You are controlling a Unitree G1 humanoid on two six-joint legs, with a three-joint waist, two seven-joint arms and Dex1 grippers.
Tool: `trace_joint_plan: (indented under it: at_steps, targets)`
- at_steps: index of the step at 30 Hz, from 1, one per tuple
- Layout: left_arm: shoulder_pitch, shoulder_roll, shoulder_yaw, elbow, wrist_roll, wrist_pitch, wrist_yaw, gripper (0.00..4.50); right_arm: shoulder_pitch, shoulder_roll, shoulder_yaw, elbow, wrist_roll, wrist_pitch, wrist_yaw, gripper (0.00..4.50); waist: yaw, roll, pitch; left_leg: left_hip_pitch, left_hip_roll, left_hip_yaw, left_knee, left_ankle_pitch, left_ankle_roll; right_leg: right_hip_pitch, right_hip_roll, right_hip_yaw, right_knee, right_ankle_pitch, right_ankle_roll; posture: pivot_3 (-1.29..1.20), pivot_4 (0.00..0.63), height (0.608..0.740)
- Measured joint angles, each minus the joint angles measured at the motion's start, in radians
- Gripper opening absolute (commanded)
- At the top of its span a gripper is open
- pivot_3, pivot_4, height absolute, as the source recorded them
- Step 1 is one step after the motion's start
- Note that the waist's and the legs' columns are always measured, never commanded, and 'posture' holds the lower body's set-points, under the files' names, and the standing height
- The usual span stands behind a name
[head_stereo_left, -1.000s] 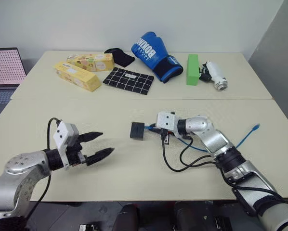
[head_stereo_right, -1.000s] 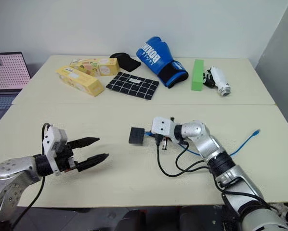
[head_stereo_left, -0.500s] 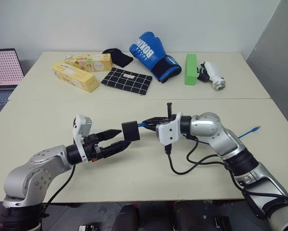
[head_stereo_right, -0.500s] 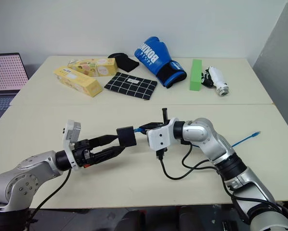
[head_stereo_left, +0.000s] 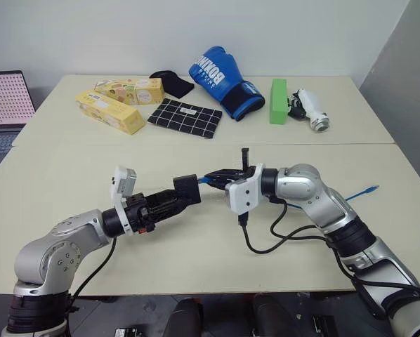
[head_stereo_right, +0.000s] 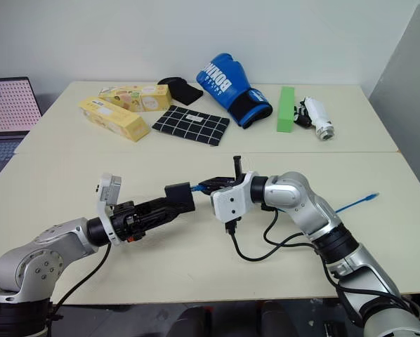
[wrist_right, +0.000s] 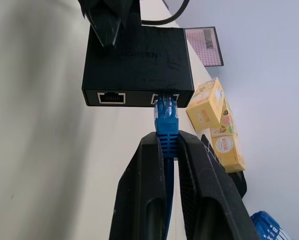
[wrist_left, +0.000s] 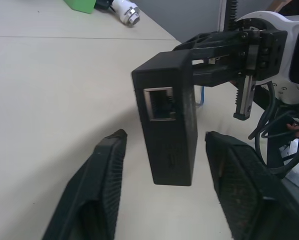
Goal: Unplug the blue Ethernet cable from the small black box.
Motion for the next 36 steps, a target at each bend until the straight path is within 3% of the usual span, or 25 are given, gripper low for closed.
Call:
trace_joint_plan:
  at_steps: [5,10,12,18,21,23,27,29,31,36]
  targets:
    - [0.000,0.000,-0.001,-0.001,-0.019,0.001,-0.016,0.85,0.000,-0.004,-0.003,0.000,-0.008,-0.007,-0.013,0.09,0.000,0.000,0.000,0.000,0.000,0.000,0.000,0.000,0.000,0.000,0.000,0.000,0.000,0.000,0.000,0.00,0.150,0.740]
    - [0.000,0.000,-0.001,-0.001,-0.022,0.002,-0.018,0.76,0.007,-0.004,-0.003,-0.002,-0.009,-0.010,-0.022,0.09,0.000,0.000,0.000,0.000,0.000,0.000,0.000,0.000,0.000,0.000,0.000,0.000,0.000,0.000,0.000,0.00,0.150,0.740]
    - [0.002,0.000,-0.001,-0.001,-0.022,0.004,-0.020,0.76,0.015,-0.005,-0.003,-0.003,-0.017,-0.020,-0.029,0.79,0.000,0.000,0.000,0.000,0.000,0.000,0.000,0.000,0.000,0.000,0.000,0.000,0.000,0.000,0.000,0.00,0.150,0.740]
    - [0.003,0.001,-0.001,0.001,-0.022,0.006,-0.023,0.76,0.032,-0.016,0.007,-0.026,-0.015,-0.091,-0.021,2.03,0.000,0.000,0.000,0.000,0.000,0.000,0.000,0.000,0.000,0.000,0.000,0.000,0.000,0.000,0.000,0.00,0.150,0.740]
    - [0.001,0.012,-0.010,0.001,-0.022,0.006,-0.047,0.76,0.043,-0.064,0.006,-0.032,0.043,-0.102,0.041,2.92,0.001,0.000,0.000,0.000,0.000,0.000,0.000,0.000,0.000,0.000,0.000,0.000,0.000,0.000,0.000,0.00,0.150,0.740]
    - [0.002,0.023,-0.015,0.002,-0.019,0.005,-0.067,0.76,0.064,-0.118,0.004,-0.053,0.118,-0.080,0.118,2.96,0.003,0.000,0.000,0.000,-0.001,-0.001,0.000,0.000,0.000,0.002,0.000,0.000,-0.001,0.000,0.000,0.00,0.150,0.740]
    - [-0.020,0.036,-0.084,0.036,0.048,-0.059,-0.150,0.76,0.157,-0.207,-0.071,-0.210,0.440,0.316,0.269,2.96,0.004,0.000,0.000,0.000,0.000,-0.001,0.001,0.000,0.000,0.002,-0.001,0.000,-0.001,0.000,0.000,0.00,0.150,0.740]
    - [-0.029,0.041,-0.117,0.051,0.076,-0.089,-0.184,0.76,0.162,-0.219,-0.107,-0.271,0.563,0.485,0.279,2.96,0.002,0.001,0.000,0.000,0.000,-0.001,0.001,0.000,0.000,0.002,-0.001,0.000,-0.001,0.000,0.000,0.00,0.150,0.740]
    - [-0.066,0.038,-0.177,0.077,0.133,-0.172,-0.259,0.76,0.175,-0.228,-0.191,-0.360,0.794,0.788,0.256,2.96,0.002,0.001,0.000,0.000,0.000,-0.002,0.000,0.000,0.000,0.002,0.000,0.000,-0.001,0.000,-0.001,0.00,0.150,0.740]
    - [-0.098,0.017,-0.218,0.115,0.186,-0.275,-0.347,0.76,0.202,-0.181,-0.240,-0.430,0.965,1.049,0.154,2.96,0.000,0.001,0.000,-0.001,-0.001,-0.001,0.000,0.000,0.000,0.000,0.000,0.000,-0.001,0.000,-0.001,0.00,0.150,0.740]
